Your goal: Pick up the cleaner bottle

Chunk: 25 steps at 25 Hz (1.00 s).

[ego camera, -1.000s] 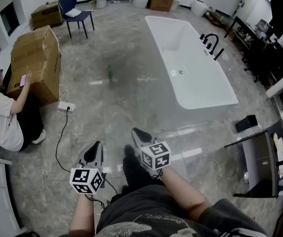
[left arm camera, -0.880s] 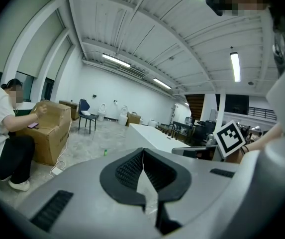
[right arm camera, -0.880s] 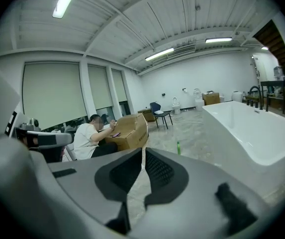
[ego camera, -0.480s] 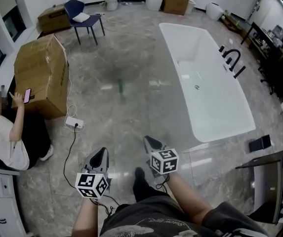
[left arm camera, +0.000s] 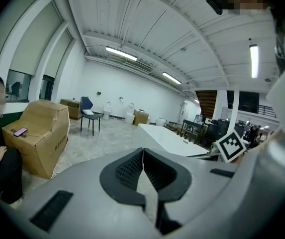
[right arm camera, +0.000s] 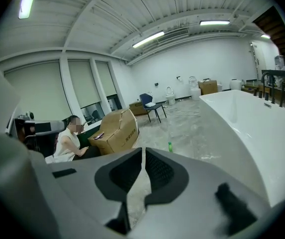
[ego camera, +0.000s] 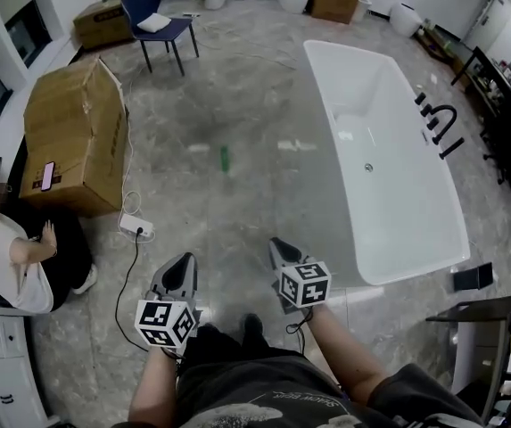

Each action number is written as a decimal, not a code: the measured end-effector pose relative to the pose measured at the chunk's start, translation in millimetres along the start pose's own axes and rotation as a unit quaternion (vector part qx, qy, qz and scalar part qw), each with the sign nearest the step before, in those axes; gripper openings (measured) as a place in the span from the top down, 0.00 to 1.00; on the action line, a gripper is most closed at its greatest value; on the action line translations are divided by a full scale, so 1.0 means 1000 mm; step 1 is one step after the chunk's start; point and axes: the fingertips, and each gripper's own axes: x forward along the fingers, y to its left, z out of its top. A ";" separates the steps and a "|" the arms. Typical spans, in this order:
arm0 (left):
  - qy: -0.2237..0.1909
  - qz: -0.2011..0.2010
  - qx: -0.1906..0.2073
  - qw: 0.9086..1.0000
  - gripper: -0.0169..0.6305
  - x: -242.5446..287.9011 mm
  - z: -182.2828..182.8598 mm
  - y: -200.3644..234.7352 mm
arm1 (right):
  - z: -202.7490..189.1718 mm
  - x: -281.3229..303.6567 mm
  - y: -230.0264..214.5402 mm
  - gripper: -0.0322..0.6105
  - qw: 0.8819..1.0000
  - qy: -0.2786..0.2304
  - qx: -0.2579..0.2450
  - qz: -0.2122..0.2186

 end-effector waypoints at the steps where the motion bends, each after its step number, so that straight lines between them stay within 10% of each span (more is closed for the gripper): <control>1: 0.001 0.001 0.001 1.000 0.95 0.005 0.003 0.007 | 0.002 0.006 0.001 0.89 1.000 0.001 0.002 0.000; 25: 0.088 -0.082 0.004 0.993 0.95 0.253 0.043 0.259 | 0.090 0.286 -0.066 0.89 0.984 0.010 0.072 -0.163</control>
